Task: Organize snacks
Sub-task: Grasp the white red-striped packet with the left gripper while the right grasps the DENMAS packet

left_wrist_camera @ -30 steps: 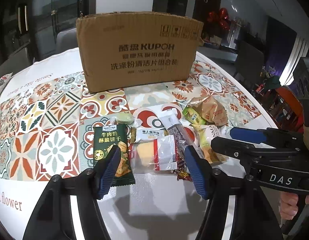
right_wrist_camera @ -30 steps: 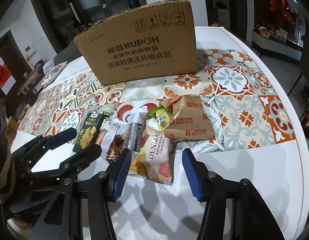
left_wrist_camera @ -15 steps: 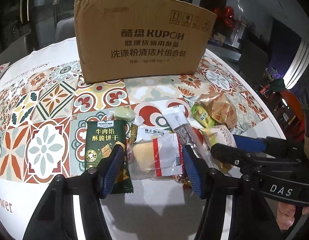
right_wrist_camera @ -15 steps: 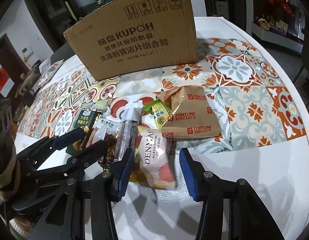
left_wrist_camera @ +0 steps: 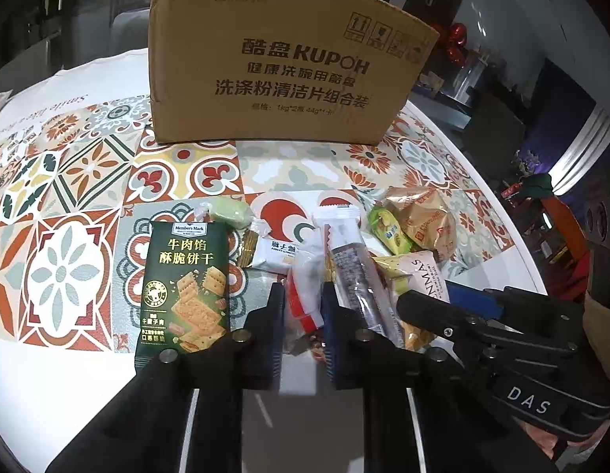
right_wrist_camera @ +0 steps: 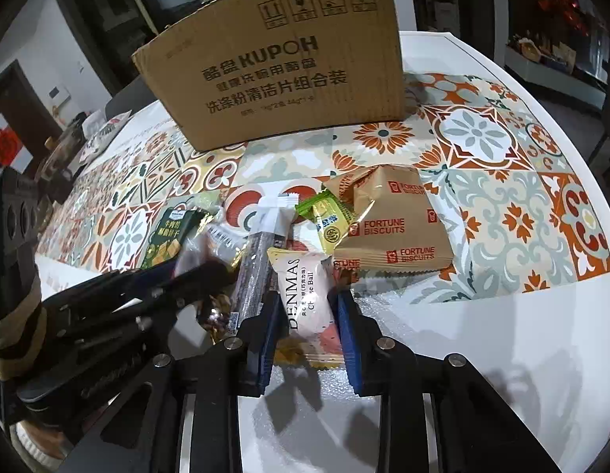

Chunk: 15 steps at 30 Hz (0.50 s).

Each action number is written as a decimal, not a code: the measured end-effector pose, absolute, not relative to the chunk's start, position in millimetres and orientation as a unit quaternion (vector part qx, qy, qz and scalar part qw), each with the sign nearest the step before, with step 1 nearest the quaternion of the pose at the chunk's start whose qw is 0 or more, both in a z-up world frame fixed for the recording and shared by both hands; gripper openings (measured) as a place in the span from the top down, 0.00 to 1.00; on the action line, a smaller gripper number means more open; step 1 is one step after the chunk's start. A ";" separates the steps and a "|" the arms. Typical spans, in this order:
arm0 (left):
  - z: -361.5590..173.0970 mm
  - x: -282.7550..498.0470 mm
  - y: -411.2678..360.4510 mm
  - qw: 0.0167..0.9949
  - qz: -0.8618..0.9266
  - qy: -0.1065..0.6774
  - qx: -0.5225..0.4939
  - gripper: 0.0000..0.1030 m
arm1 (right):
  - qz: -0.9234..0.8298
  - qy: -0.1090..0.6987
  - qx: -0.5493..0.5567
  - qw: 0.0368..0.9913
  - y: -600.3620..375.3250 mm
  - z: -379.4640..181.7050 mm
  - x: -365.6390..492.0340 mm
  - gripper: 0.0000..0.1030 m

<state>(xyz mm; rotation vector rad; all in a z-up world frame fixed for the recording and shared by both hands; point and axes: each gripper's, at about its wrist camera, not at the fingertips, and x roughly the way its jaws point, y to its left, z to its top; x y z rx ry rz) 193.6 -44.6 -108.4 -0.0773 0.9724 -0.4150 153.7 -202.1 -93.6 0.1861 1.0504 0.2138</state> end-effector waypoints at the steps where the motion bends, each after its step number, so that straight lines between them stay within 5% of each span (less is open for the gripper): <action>1: -107.9 193.0 -45.5 0.865 -0.195 0.461 -0.033 0.83 | 0.103 0.498 0.089 0.857 -201.2 -92.6 153.2 0.72; 15: -69.1 176.7 -35.2 0.883 -0.196 0.425 -0.031 0.84 | 0.119 0.467 0.079 0.873 -196.0 -63.6 143.1 0.72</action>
